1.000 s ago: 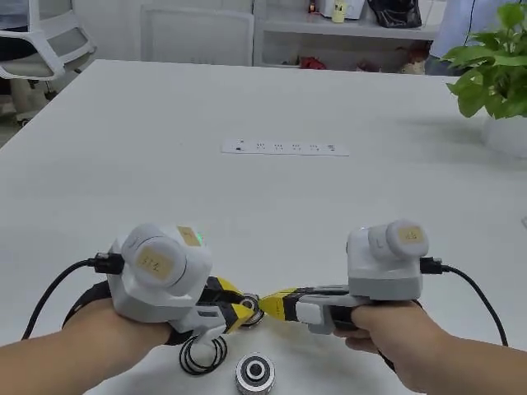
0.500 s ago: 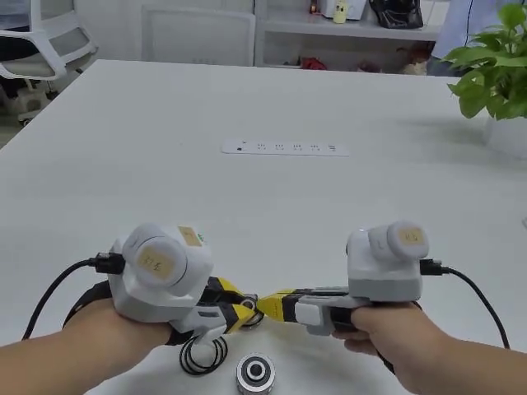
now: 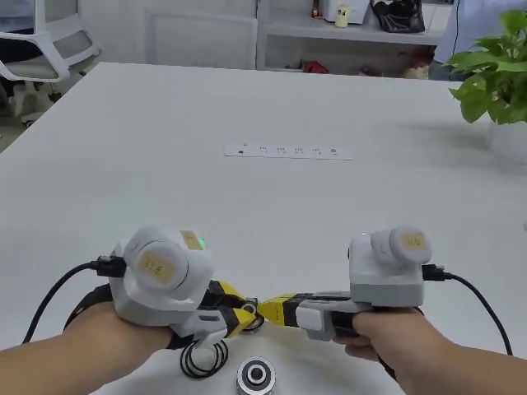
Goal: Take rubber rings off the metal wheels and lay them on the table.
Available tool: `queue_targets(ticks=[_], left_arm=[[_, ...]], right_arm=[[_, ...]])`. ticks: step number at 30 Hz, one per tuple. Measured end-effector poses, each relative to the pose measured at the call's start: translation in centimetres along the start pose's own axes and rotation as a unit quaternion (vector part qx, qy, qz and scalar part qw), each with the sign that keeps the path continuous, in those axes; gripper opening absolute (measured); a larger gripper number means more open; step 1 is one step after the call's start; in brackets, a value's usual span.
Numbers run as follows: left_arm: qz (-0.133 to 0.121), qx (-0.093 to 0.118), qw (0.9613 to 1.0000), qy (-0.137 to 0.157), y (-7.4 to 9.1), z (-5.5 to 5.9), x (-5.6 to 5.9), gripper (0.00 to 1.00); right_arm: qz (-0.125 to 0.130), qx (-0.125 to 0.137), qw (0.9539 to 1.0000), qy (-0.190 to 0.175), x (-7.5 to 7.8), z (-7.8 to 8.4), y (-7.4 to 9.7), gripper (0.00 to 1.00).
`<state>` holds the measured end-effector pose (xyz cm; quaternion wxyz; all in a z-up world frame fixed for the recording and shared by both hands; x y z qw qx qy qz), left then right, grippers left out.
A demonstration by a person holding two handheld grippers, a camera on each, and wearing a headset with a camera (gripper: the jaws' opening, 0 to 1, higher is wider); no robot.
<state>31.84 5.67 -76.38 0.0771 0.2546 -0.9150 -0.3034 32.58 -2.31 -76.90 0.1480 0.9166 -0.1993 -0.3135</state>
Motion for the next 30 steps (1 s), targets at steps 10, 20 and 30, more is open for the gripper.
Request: queue_targets(ticks=[10,20,30], left_arm=[[0.0,-0.001,1.0,0.0,-0.1,0.0,0.0,0.13],[-0.001,-0.001,1.0,0.0,-0.1,0.0,0.0,0.13],[-0.005,0.002,1.0,-0.002,0.0,-0.1,-0.1,0.17]], right_arm=[[-0.026,0.009,0.9996,0.004,-1.2,-0.6,-0.5,0.0],[-0.008,0.011,0.9998,0.013,-0.5,-0.5,0.0,0.0],[-0.006,0.015,0.9998,0.01,-0.3,-0.6,0.2,0.0]])
Point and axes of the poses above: the centre of the closed fingertips' face, and the gripper's own axes: y roughly backward along the fingers, x roughly to its right, z roughly out of its underside, the point moved 5 cm from there along y, roughly backward along the fingers, and after that the axes turned 1 degree about y, right-handed, at the moved point
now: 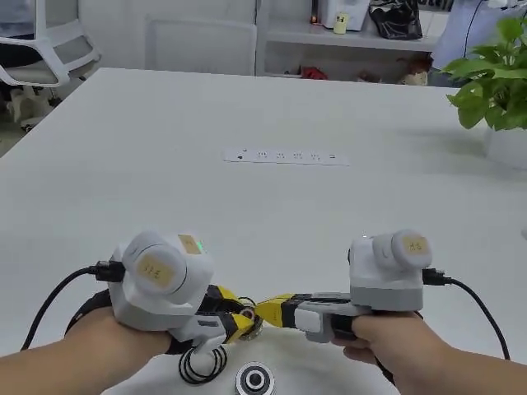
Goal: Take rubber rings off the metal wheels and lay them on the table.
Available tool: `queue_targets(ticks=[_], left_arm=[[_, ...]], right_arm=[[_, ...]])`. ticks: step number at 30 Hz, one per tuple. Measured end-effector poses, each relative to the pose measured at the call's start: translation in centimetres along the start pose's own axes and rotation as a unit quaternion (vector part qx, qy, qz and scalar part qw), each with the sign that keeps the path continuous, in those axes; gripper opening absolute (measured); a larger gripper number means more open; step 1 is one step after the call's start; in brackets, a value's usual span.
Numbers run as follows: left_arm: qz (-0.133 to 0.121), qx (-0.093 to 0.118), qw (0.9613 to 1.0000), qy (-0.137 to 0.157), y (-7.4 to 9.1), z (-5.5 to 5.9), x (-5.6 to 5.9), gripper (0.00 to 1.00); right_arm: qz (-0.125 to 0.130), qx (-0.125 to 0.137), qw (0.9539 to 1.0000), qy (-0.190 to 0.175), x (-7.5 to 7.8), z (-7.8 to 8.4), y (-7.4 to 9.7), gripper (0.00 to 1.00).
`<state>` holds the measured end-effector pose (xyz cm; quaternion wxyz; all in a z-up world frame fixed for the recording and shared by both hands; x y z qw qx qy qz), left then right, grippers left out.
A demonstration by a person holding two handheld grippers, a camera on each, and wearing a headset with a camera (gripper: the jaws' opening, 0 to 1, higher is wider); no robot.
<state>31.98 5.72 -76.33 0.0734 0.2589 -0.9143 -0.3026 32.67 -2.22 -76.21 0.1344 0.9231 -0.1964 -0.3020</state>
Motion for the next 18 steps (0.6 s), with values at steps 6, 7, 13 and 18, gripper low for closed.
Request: queue_targets(ticks=[6,7,13,18], left_arm=[[0.013,0.003,0.9999,0.009,0.3,0.1,0.1,0.19],[0.014,0.007,0.9998,0.012,0.5,0.0,0.1,0.19],[0.017,0.019,0.9995,0.021,1.2,-0.4,0.0,0.22],[0.019,0.028,0.999,0.031,1.9,-0.5,0.0,0.25]], right_arm=[[-0.004,0.002,1.0,-0.002,-0.1,-0.1,-0.1,0.0],[-0.004,0.003,1.0,-0.002,-0.2,-0.2,-0.1,0.0],[-0.003,0.009,0.9999,-0.005,0.0,-0.4,0.1,0.0],[-0.001,0.016,0.9998,-0.008,0.1,-0.7,0.4,0.0]])
Point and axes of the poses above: the centre of the closed fingertips' face, and the gripper's own axes: y roughly backward along the fingers, x roughly to its right, z roughly out of its underside, the point moved 5 cm from there along y, roughly backward along the fingers, and after that the axes turned 1 degree about y, right-handed, at the moved point
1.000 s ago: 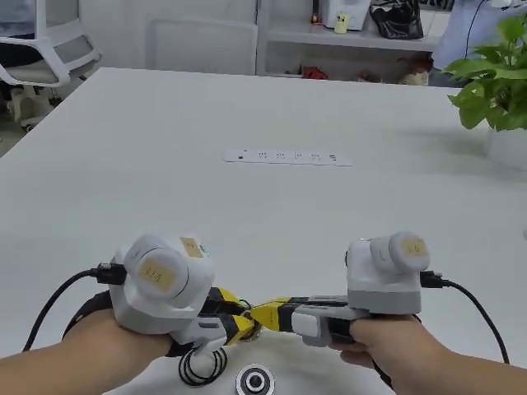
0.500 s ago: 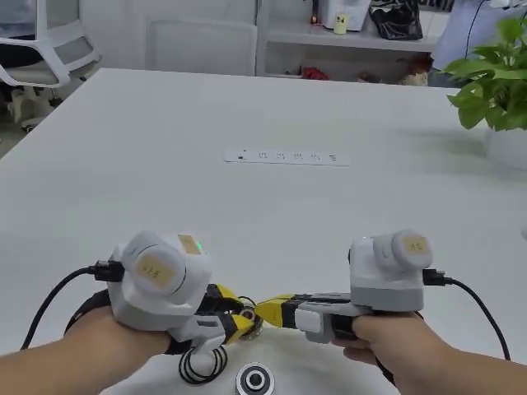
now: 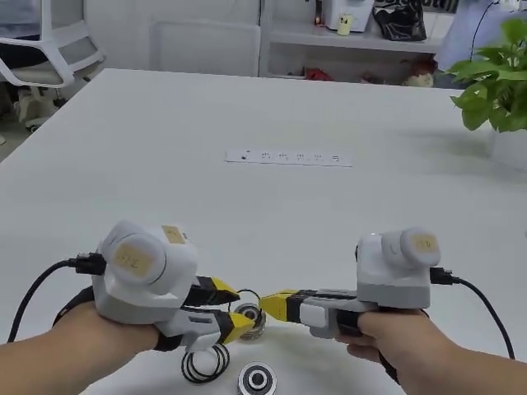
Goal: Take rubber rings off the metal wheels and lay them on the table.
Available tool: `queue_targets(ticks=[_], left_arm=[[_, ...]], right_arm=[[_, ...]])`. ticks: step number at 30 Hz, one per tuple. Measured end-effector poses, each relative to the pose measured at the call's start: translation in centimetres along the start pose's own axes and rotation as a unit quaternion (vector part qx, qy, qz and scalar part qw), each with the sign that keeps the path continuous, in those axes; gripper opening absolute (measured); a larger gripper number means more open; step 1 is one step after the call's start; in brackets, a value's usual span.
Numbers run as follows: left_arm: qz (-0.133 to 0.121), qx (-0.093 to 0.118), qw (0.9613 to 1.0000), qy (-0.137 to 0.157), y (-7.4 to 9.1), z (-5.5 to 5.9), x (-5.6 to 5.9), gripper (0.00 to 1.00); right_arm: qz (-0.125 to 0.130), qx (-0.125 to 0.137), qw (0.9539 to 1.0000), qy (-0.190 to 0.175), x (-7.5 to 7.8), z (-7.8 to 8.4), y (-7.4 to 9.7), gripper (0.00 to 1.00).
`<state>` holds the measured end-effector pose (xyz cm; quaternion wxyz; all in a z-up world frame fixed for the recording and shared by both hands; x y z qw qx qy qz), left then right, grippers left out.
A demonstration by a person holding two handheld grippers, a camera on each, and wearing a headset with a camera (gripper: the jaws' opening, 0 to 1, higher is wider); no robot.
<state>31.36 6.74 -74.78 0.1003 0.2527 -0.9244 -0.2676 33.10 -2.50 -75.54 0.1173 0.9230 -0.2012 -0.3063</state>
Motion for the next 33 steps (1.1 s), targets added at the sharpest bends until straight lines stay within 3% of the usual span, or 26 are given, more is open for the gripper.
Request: queue_targets(ticks=[20,33], left_arm=[[-0.002,0.021,0.9997,0.009,2.9,-0.4,0.1,0.35],[-0.009,0.036,0.9993,0.009,4.9,-0.6,-0.1,0.41]], right_arm=[[-0.007,0.014,0.9999,-0.001,-0.8,-1.1,0.6,0.0],[-0.02,0.017,0.9996,0.007,-2.1,-1.8,0.6,0.0]])
Point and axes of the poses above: the centre of the closed fingertips' face, and the gripper's own axes: y roughly backward along the fingers, x roughly to its right, z roughly out of its underside, the point moved 5 cm from there along y, roughly backward along the fingers, and after that the axes turned 1 degree about y, right-handed, at the moved point
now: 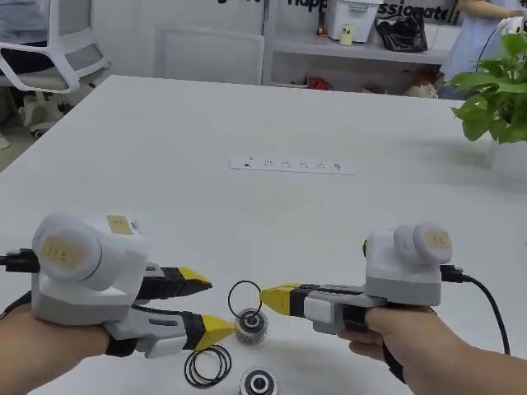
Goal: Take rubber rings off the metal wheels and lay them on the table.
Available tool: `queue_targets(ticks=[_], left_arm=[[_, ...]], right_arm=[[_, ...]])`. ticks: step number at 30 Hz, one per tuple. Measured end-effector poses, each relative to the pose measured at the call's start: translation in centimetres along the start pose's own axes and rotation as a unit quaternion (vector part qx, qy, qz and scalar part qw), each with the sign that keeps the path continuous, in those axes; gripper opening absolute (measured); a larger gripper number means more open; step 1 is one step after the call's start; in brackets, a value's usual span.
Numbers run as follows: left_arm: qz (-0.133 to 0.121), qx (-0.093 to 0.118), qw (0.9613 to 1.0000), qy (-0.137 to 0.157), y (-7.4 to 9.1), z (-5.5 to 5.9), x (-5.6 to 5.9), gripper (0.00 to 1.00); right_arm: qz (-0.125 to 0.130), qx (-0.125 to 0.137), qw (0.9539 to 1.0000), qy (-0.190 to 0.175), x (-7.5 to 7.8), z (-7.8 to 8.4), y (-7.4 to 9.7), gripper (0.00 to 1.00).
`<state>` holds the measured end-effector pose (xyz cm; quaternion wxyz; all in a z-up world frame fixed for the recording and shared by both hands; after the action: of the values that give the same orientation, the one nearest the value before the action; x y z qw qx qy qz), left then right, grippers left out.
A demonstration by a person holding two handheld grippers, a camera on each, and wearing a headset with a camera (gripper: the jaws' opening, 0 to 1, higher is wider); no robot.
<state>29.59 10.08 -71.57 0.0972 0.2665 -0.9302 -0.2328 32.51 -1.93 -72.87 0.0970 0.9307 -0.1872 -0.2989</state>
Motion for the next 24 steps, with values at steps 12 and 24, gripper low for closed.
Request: queue_targets(ticks=[12,24], left_arm=[[-0.01,0.005,0.9999,-0.004,1.8,0.1,0.1,0.46],[-0.024,0.009,0.9997,-0.002,3.5,0.7,-0.3,0.5]], right_arm=[[-0.008,-0.003,0.9999,0.009,-0.9,-0.3,-0.2,0.0],[-0.019,-0.006,0.9997,0.009,-1.8,-0.4,-0.5,0.0]])
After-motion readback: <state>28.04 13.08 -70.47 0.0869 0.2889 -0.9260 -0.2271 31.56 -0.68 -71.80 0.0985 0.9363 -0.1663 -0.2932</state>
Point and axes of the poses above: the centre of the closed fingertips' face, and the gripper's own axes: y roughly backward along the fingers, x roughly to its right, z roughly out of its underside, the point moved 5 cm from there along y, roughly backward along the fingers, and after that the axes turned 1 degree about y, right-handed, at the moved point
